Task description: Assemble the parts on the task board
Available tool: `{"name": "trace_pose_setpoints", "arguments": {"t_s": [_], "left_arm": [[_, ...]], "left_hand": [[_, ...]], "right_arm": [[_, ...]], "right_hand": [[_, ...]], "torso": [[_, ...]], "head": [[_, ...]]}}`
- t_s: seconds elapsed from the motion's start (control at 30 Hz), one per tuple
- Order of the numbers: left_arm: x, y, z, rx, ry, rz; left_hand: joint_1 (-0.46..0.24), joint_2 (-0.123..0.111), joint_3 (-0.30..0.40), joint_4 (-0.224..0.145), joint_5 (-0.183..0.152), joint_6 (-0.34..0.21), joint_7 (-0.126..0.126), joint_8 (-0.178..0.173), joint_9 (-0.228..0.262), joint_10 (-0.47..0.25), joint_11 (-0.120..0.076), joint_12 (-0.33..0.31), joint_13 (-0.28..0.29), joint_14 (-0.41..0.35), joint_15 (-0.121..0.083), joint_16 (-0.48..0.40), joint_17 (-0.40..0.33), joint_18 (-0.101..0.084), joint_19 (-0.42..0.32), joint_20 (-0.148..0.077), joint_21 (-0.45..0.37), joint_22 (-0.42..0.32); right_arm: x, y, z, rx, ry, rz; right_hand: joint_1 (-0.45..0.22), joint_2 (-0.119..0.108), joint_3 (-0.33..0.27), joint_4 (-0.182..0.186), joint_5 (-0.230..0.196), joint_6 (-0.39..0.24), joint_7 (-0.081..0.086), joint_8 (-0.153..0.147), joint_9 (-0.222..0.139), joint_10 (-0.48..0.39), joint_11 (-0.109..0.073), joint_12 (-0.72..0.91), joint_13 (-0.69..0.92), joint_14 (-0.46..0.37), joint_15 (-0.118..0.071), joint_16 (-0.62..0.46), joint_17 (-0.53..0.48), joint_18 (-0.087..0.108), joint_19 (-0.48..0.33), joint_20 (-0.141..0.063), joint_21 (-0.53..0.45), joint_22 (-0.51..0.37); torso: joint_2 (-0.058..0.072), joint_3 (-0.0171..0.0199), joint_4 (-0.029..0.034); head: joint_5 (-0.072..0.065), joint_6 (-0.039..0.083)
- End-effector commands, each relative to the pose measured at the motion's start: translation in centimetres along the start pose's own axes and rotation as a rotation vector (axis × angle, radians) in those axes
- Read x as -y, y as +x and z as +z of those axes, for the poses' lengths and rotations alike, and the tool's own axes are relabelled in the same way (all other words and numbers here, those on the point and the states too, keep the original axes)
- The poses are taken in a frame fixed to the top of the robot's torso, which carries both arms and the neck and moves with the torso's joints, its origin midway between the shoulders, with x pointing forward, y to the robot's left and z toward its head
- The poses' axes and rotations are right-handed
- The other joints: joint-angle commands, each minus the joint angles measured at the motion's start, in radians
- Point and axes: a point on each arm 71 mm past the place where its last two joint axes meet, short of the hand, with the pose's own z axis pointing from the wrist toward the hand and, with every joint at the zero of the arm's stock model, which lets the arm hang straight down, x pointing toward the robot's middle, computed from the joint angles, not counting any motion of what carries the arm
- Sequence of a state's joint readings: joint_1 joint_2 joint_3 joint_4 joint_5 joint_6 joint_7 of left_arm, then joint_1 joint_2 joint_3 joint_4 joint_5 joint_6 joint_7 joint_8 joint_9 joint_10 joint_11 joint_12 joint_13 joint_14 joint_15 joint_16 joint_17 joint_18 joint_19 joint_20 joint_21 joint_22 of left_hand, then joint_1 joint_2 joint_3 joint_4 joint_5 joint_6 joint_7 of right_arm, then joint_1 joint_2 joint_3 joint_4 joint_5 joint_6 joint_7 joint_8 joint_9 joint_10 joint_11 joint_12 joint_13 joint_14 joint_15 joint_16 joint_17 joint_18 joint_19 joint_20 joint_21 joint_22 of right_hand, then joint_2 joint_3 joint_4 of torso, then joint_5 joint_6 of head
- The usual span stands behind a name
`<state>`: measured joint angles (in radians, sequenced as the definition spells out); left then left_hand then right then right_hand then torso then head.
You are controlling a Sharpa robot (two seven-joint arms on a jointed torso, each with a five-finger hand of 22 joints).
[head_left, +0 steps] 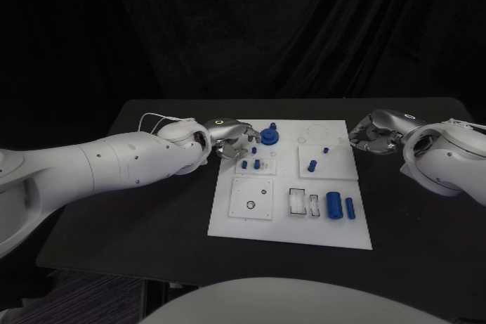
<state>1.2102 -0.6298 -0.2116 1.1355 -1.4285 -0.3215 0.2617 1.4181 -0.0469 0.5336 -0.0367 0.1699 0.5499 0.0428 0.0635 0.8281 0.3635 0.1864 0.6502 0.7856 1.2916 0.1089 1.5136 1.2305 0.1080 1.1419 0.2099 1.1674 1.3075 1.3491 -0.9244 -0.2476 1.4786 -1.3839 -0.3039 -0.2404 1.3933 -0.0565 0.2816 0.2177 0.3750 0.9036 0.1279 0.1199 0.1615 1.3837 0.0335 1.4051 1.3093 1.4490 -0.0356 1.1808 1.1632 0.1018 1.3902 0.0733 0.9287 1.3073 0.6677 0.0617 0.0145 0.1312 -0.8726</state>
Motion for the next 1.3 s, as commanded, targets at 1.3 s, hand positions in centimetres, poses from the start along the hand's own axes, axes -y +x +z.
{"name": "trace_pose_setpoints", "arguments": {"t_s": [1.3], "left_arm": [[-1.4,1.7,-11.9,0.417,0.270,-1.360]], "left_hand": [[-0.214,0.280,-0.679,0.330,0.015,-0.353,-0.116,-0.037,-0.772,-0.342,-0.165,-0.556,-0.764,-1.292,-0.001,-1.514,-1.230,0.031,-1.079,-0.035,-1.129,-0.951]], "right_arm": [[-3.8,1.0,-0.1,0.078,-0.212,-0.140]], "right_hand": [[0.071,-0.114,0.093,-0.106,0.158,-0.024,0.004,0.041,0.078,-0.773,0.061,-0.695,-0.600,-0.061,0.033,0.063,0.043,0.008,-0.057,0.023,0.034,0.118]], "torso": [[-0.019,-0.0453,0.0404]], "head": [[-0.092,0.000]]}}
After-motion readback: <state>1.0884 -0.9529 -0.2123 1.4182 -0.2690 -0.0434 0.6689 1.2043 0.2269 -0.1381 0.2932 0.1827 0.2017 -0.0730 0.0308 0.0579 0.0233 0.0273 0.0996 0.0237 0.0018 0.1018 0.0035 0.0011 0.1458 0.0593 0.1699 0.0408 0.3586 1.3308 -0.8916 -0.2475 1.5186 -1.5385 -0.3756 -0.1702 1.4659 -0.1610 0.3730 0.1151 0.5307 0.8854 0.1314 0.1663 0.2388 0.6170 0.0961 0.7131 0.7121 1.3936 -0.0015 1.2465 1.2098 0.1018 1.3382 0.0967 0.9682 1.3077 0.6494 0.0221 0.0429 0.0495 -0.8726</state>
